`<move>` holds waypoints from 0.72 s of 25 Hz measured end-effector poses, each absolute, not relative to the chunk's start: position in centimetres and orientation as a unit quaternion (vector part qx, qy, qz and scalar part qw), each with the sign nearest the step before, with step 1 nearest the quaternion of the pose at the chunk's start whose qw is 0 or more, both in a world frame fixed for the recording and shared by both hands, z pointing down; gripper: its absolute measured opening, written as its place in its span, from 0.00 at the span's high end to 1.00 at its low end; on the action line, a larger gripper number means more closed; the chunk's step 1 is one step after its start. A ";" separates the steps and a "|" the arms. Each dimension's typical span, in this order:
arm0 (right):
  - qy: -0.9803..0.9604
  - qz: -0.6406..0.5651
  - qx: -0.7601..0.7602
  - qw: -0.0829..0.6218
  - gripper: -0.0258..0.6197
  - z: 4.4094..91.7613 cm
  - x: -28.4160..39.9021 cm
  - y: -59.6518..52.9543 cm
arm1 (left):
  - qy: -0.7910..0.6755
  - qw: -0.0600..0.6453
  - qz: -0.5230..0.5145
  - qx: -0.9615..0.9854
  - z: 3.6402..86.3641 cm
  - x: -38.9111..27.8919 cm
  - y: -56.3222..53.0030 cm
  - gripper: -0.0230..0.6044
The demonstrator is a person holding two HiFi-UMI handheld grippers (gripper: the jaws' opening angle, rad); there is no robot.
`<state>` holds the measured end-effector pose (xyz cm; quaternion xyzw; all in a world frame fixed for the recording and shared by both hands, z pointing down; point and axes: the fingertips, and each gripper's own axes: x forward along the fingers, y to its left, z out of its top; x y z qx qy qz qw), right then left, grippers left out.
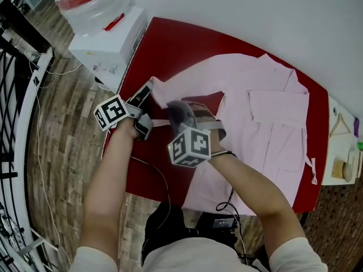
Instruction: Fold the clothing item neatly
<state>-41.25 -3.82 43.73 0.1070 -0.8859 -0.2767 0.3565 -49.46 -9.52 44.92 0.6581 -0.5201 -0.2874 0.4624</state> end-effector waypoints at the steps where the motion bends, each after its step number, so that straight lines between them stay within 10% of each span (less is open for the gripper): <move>1: -0.887 -0.274 0.112 0.354 0.93 43.4 -41.0 -4.0 | -0.525 0.447 -0.285 0.665 43.8 -49.5 -9.8 0.94; 18: -0.945 -0.066 0.227 0.226 0.93 33.7 -32.2 -10.2 | -0.507 0.266 -0.182 0.799 27.3 -37.3 -18.3 0.94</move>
